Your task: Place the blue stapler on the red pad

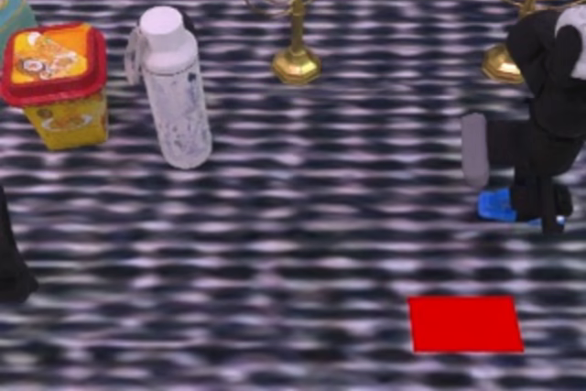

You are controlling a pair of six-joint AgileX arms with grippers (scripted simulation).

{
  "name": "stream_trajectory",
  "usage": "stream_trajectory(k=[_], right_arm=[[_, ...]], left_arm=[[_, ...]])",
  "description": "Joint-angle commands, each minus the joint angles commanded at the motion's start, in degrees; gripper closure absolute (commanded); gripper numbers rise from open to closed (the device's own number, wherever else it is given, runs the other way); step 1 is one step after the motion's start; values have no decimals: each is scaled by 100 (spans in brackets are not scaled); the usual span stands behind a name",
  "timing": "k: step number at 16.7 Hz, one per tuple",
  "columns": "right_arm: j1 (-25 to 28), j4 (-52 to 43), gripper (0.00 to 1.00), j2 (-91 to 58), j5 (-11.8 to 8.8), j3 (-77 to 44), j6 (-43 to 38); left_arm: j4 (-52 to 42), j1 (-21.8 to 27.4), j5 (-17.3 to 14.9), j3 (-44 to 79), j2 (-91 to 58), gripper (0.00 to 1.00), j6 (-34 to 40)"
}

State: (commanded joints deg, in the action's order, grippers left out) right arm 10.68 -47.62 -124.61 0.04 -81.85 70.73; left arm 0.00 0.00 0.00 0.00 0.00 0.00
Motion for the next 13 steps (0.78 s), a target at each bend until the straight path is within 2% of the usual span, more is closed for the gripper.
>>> stream_trajectory(k=[8, 13], right_arm=[[-2, -96, 100, 33, -1, -86, 12], [11, -1285, 100, 394, -6, -808, 27]], left_arm=[[0, 0, 0, 0, 0, 0, 0], [0, 0, 0, 0, 0, 0, 0]])
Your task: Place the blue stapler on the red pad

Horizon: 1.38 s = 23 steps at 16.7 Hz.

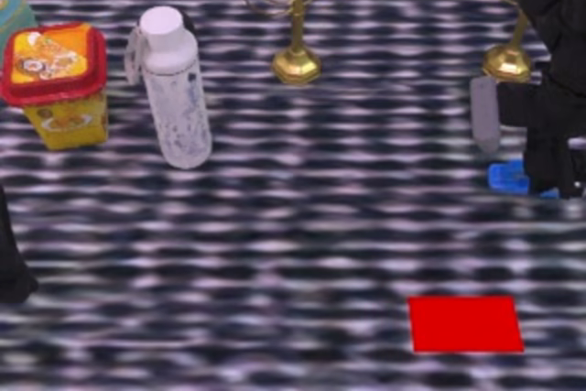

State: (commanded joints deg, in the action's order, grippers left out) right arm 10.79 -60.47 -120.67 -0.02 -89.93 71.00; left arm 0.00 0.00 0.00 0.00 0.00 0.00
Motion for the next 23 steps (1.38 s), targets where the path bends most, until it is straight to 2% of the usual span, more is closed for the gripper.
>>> stream_trajectory(k=[4, 10, 13, 19, 21, 23], right_arm=[[17, -695, 100, 309, 1, -466, -8], [78, -697, 100, 391, -1, -383, -63], [553, -666, 100, 870, -14, 111, -360], [1910, -604, 100, 2201, -46, 1512, -1190], [2172, -590, 100, 2463, -49, 1774, -1346], [2214, -587, 100, 2504, -49, 1815, -1373]], left_arm=[[0, 0, 0, 0, 0, 0, 0], [0, 0, 0, 0, 0, 0, 0], [0, 0, 0, 0, 0, 0, 0], [0, 0, 0, 0, 0, 0, 0], [0, 0, 0, 0, 0, 0, 0], [0, 0, 0, 0, 0, 0, 0]])
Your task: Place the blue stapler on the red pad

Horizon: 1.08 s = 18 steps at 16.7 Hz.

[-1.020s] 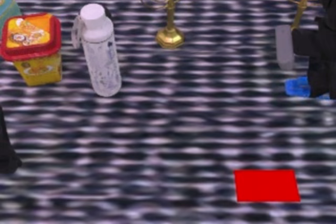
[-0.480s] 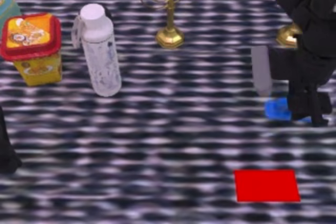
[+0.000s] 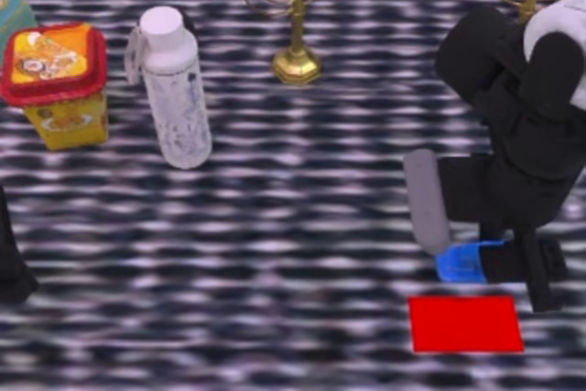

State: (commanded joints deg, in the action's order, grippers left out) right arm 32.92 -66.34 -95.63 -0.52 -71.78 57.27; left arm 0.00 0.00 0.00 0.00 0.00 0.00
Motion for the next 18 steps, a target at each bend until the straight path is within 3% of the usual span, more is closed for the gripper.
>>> stream_trajectory(k=[5, 13, 18], right_arm=[[-13, 214, 100, -98, -1, 149, 0], [8, 2159, 100, -730, -2, 1402, -29], [14, 2303, 100, -789, 2, 1514, -27]], left_arm=[[0, 0, 0, 0, 0, 0, 0], [0, 0, 0, 0, 0, 0, 0], [0, 0, 0, 0, 0, 0, 0]])
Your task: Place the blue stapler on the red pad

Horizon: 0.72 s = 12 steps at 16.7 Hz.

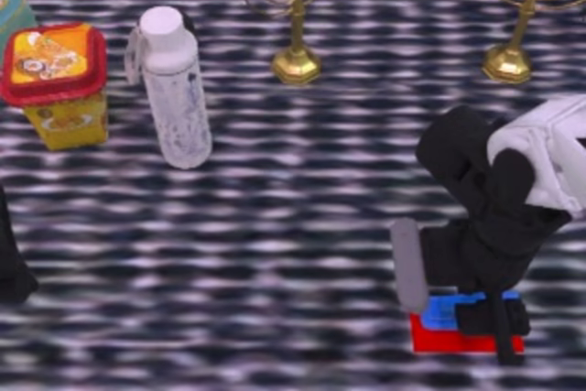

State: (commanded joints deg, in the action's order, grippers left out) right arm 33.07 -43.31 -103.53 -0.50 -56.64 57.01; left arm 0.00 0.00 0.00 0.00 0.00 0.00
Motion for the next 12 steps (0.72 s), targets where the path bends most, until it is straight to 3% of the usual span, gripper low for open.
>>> stream_trajectory(k=[12], right_arm=[[0, 0, 10, 0, 0, 0, 0]], left_arm=[[0, 0, 0, 0, 0, 0, 0]])
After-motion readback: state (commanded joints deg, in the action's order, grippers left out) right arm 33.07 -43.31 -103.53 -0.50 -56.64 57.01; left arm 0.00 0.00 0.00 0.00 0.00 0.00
